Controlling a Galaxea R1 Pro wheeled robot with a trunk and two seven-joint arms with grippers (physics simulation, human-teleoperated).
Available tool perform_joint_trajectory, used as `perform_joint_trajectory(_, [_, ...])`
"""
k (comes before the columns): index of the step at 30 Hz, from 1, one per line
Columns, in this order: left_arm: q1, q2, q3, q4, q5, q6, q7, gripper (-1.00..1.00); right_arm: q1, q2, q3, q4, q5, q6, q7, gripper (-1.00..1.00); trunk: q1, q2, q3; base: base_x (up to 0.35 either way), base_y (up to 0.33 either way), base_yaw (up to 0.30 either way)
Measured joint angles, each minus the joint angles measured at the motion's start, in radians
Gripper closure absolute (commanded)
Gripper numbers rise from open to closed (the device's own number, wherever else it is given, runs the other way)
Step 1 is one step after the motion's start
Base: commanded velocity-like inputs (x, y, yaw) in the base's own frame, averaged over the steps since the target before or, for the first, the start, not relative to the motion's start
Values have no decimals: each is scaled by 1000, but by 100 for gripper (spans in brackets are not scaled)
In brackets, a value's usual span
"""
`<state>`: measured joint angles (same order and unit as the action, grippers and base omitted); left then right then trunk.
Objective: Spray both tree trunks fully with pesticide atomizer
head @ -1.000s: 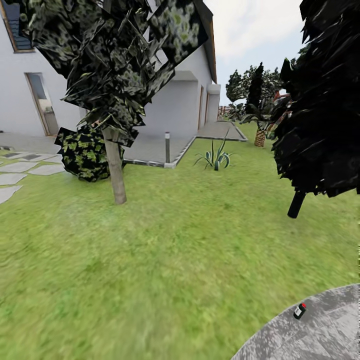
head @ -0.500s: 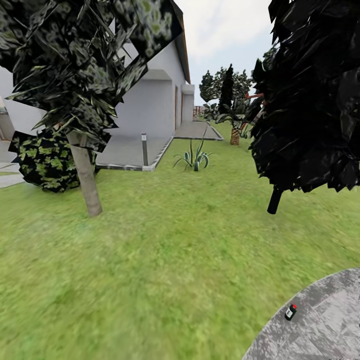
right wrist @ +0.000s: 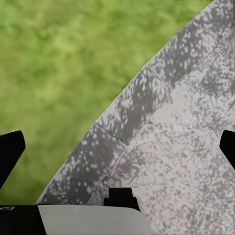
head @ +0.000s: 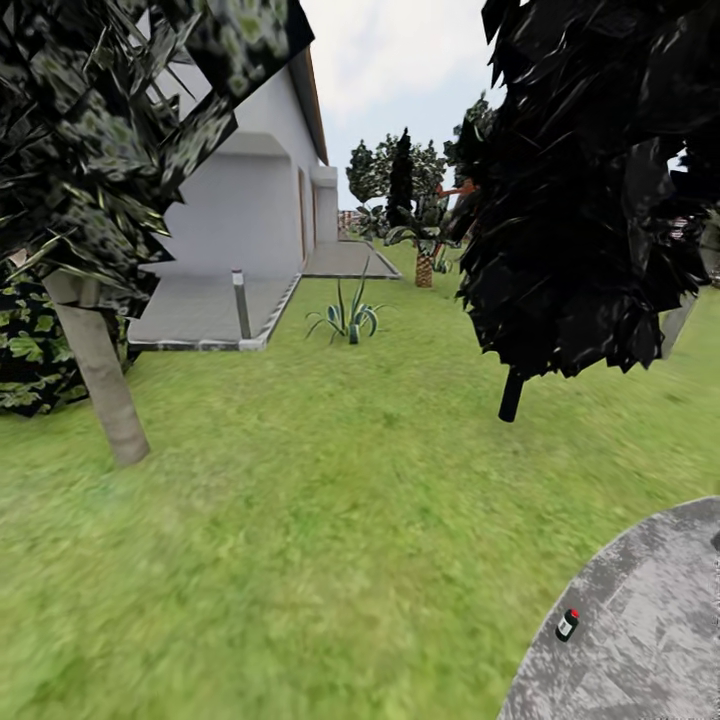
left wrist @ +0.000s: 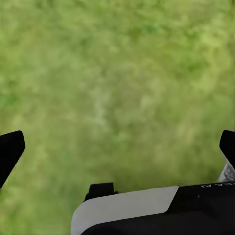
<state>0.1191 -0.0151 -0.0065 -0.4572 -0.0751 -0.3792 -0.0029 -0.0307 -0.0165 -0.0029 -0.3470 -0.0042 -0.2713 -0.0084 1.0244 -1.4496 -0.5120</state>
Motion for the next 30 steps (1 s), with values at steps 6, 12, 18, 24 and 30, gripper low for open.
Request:
perform_joint_trajectory(6, [0, 0, 0, 0, 0, 0, 0, -100, 0, 0, 0, 1, 0, 0, 0, -100, 0, 0, 0, 304, 215, -295])
perform_joint_trajectory(12, [0, 0, 0, 0, 0, 0, 0, -100, 0, 0, 0, 1, 0, 0, 0, -100, 0, 0, 0, 302, 216, -165])
perform_joint_trajectory(18, [0, 0, 0, 0, 0, 0, 0, -100, 0, 1, 0, 1, 0, 0, 0, -100, 0, 0, 0, 302, 217, -108])
perform_joint_trajectory(24, [0, 0, 0, 0, 0, 0, 0, -100, 0, 0, 0, 1, 0, 0, 0, -100, -12, 0, 0, 302, 217, -260])
perform_joint_trajectory(30, [0, 0, 0, 0, 0, 0, 0, -100, 0, 0, 0, 4, 0, 0, 0, -100, 0, 0, 0, 296, 225, -293])
